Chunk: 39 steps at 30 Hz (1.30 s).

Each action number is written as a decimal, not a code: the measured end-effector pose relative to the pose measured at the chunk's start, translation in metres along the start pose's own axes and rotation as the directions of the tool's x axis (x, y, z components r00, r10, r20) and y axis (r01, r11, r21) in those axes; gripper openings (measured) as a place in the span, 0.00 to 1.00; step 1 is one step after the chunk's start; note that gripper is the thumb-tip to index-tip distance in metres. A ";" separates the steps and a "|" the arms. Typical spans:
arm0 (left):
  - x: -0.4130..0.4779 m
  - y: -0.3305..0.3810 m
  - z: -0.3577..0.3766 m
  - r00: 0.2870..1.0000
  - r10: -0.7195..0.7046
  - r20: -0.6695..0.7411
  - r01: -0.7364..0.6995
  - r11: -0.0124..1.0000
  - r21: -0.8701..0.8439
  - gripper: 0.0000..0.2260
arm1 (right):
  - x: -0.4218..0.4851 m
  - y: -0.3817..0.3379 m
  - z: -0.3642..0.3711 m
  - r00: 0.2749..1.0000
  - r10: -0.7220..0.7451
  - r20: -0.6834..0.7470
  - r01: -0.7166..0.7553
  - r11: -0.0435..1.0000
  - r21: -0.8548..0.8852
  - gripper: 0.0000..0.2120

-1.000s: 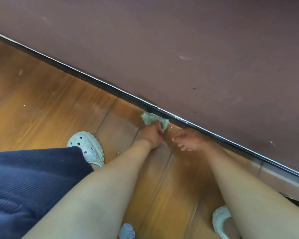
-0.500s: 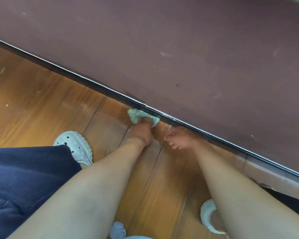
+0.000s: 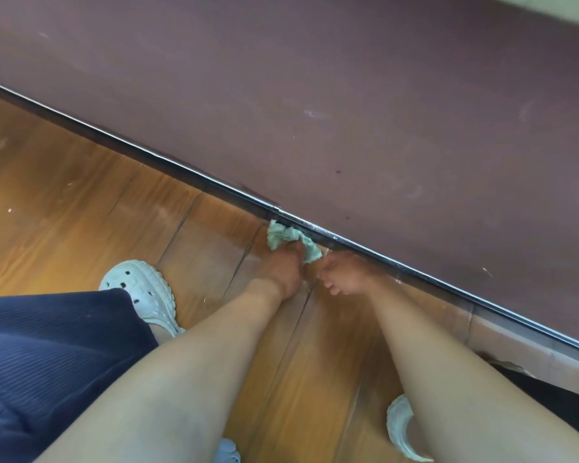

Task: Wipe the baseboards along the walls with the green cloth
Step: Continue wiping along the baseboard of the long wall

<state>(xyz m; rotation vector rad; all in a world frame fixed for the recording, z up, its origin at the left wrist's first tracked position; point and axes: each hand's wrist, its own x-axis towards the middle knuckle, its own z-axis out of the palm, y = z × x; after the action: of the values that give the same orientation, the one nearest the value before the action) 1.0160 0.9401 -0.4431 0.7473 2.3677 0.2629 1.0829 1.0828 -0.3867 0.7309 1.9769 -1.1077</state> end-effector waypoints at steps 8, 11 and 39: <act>-0.009 0.006 0.007 0.999 0.010 0.033 -0.009 1.000 -0.021 0.19 | 0.002 -0.008 0.002 1.000 0.011 -0.001 -0.011 0.999 -0.053 0.03; -0.005 -0.007 -0.016 0.989 -0.141 -0.042 0.142 0.990 0.022 0.23 | 0.004 -0.011 0.000 1.000 0.002 -0.018 -0.003 0.999 -0.033 0.05; 0.016 -0.012 -0.039 0.897 -0.396 -0.197 0.064 0.558 -0.828 0.13 | -0.001 -0.005 -0.006 0.999 -0.008 -0.035 0.008 1.000 -0.007 0.03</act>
<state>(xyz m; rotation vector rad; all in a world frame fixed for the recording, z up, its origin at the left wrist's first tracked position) 0.9759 0.9395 -0.4252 -0.0981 2.2533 1.3666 1.0777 1.0853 -0.3814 0.7445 2.0134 -1.0994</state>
